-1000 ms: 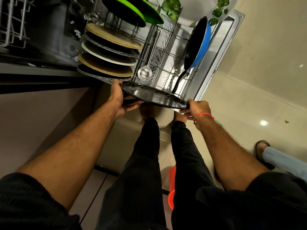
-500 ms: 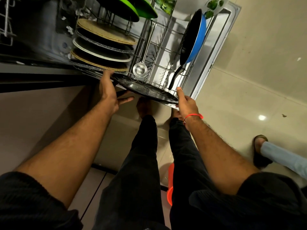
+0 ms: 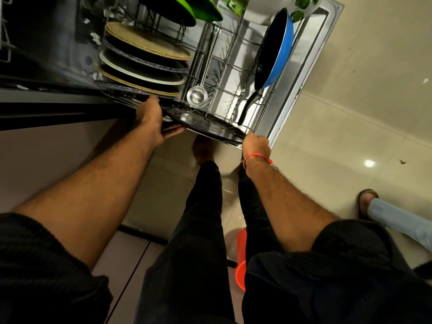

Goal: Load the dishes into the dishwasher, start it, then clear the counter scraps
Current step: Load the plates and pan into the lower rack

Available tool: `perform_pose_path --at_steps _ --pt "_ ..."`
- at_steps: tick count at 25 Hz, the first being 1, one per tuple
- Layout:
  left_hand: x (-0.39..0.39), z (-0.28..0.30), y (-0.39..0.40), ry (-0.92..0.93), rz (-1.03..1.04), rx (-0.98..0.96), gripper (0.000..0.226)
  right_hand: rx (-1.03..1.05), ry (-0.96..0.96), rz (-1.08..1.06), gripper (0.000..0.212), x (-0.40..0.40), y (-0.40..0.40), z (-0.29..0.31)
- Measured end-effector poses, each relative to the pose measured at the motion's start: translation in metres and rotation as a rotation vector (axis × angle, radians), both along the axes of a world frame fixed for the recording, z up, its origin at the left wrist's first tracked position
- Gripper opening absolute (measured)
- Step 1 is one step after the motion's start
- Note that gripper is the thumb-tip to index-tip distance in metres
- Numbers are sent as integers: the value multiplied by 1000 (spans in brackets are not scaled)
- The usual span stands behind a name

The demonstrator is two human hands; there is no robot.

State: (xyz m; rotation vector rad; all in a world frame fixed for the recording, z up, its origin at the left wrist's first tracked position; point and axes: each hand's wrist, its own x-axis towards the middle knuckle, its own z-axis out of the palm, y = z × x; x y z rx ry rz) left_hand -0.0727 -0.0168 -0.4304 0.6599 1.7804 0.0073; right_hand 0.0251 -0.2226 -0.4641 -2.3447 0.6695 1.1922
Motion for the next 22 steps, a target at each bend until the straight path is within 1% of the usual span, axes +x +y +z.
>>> perform_pose_path --at_steps 3,5,7,9,11,13,15,17,19,20,22 --pt "2 -1 -3 27 -1 7 25 53 85 42 43 1 -2 -10" --pt "8 1 -6 49 -12 21 36 25 31 88 36 8 -2 -14" --pt "17 3 -13 47 -7 70 38 14 52 113 29 17 -1 -21" --pt "21 5 -22 31 -16 113 39 61 84 74 30 24 -4 -30" --pt "20 7 -26 28 -49 128 42 151 127 -109 32 25 -5 -31" --pt "19 10 -25 28 -77 130 44 202 80 -260 30 20 -7 -30" --pt "15 13 -26 11 -77 112 47 233 78 -236 28 18 -9 -26" --pt "8 19 -32 -8 -67 70 61 238 112 -218 23 19 -14 -21" --pt "-2 24 -40 -22 -24 47 77 207 116 -156 32 26 -22 -19" --pt "-7 26 -44 -33 13 49 79 199 109 -116 35 30 -27 -18" --pt "-13 26 -50 -67 88 54 79 226 102 -108 42 38 -36 -19"
